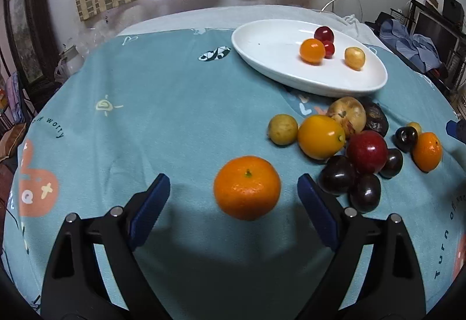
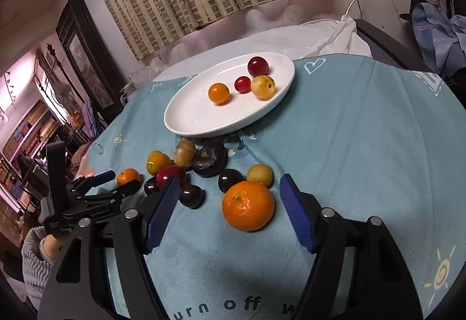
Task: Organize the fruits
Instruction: 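Grasp a tangerine with the left gripper while the right gripper grasps another tangerine, then carry both tangerines onto the white plate and open both grippers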
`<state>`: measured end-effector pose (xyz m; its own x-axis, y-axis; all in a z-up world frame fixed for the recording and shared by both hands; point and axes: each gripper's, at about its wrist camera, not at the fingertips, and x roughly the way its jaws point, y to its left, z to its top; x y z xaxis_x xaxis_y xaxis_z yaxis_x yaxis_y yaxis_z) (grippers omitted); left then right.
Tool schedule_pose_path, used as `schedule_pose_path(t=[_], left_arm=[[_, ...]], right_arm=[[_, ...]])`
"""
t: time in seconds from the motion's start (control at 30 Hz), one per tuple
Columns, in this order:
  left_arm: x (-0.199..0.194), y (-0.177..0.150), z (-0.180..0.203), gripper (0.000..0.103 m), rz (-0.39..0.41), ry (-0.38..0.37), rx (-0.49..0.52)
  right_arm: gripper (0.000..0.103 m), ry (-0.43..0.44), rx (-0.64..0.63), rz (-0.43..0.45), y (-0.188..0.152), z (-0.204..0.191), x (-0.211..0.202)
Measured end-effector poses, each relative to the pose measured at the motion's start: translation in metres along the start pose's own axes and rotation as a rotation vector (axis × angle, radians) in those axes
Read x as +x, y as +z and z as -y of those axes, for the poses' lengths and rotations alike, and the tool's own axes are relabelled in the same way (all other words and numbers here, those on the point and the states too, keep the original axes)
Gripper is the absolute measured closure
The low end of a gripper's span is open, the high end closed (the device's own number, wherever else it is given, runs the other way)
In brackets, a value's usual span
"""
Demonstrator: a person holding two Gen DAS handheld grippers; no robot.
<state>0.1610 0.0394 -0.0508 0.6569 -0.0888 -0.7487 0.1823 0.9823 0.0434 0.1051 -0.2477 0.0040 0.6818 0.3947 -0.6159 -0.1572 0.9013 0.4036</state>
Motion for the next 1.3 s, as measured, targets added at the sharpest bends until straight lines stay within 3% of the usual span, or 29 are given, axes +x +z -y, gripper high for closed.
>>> schedule_pose_path(t=[0.13,0.17,0.2,0.27,0.5,0.67,0.73,0.83,1.07,1.3], left_arm=[[0.001,-0.001,-0.006,0.019,-0.001,-0.029,-0.037],[0.001,0.0,-0.008,0.037,-0.001,-0.041,-0.047],[0.002,-0.001,-0.009,0.049,-0.009,-0.076,-0.06],[0.005,-0.002,-0.01,0.057,-0.021,-0.134,-0.076],[0.004,-0.003,-0.004,0.058,-0.017,-0.112,-0.052],[0.002,-0.002,0.0,0.058,-0.01,-0.09,-0.03],[0.002,-0.002,0.0,0.058,-0.008,-0.085,-0.032],[0.002,-0.001,-0.003,0.058,-0.005,-0.084,-0.041],[0.002,-0.001,-0.008,0.058,-0.002,-0.098,-0.06],[-0.01,0.003,-0.01,0.058,0.047,-0.092,-0.071]], right_arm=[[0.031,-0.033,-0.024,-0.033,-0.006,-0.001,0.004],[0.031,-0.047,-0.043,-0.046,-0.007,-0.003,0.006],[0.031,-0.069,-0.073,-0.059,-0.01,-0.006,0.008],[0.032,-0.114,-0.14,-0.065,-0.015,-0.014,0.01],[0.032,-0.17,-0.204,-0.09,-0.02,-0.017,0.024],[0.04,-0.189,-0.2,-0.096,-0.015,-0.013,0.033],[0.054,-0.169,-0.193,-0.12,-0.015,-0.011,0.039],[0.057,-0.155,-0.177,-0.131,-0.014,-0.008,0.041],[0.058,-0.117,-0.171,-0.109,-0.014,-0.01,0.036],[0.058,-0.054,-0.114,-0.024,-0.004,-0.006,0.015]])
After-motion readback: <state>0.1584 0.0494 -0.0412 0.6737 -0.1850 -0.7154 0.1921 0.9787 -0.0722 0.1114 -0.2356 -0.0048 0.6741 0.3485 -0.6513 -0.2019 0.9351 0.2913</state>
